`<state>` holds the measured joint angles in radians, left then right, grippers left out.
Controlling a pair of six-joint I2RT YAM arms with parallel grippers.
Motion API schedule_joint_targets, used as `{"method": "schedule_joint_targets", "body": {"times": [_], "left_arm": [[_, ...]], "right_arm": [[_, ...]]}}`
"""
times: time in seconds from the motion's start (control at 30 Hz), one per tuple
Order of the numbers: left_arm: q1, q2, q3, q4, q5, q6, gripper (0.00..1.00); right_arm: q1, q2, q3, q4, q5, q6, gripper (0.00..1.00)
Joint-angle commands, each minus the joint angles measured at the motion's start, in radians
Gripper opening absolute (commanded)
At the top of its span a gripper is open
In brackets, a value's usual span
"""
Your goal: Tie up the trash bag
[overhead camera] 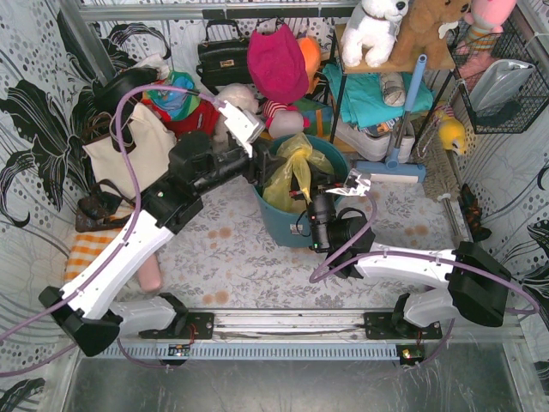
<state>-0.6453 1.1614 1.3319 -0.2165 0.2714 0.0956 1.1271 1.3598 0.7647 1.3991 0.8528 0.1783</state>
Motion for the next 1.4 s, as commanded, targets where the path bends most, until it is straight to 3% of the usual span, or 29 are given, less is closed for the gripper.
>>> {"method": "schedule_joint_targets", "body": {"times": [0.0,0.23,0.3,0.47,0.57,1.1,1.37], "left_arm": [[0.003,0.059,0.047,0.036,-0.035,0.025,0.59],[0.004,0.111,0.062,0.023,-0.035,0.035,0.54],[0.004,0.111,0.051,0.026,-0.020,0.035,0.46],[0.004,0.085,0.028,0.018,0.072,0.004,0.11],[0.004,0.065,0.021,-0.006,0.116,-0.016,0.01],[-0.004,0.019,-0.013,-0.095,0.182,-0.070,0.00],[-0.020,0.008,-0.054,-0.164,0.342,-0.109,0.00]], "right_arm": [[-0.004,-0.032,-0.010,0.024,0.000,0.017,0.00],[-0.005,-0.029,-0.006,0.020,-0.001,0.020,0.00],[-0.005,-0.022,-0.003,0.020,-0.003,0.022,0.00],[-0.004,0.005,0.001,0.025,-0.004,0.027,0.00],[-0.006,0.027,0.008,0.029,-0.008,0.033,0.00],[-0.021,0.106,0.067,0.063,-0.094,0.040,0.00],[-0.050,0.124,0.076,0.148,-0.123,-0.011,0.00]]}}
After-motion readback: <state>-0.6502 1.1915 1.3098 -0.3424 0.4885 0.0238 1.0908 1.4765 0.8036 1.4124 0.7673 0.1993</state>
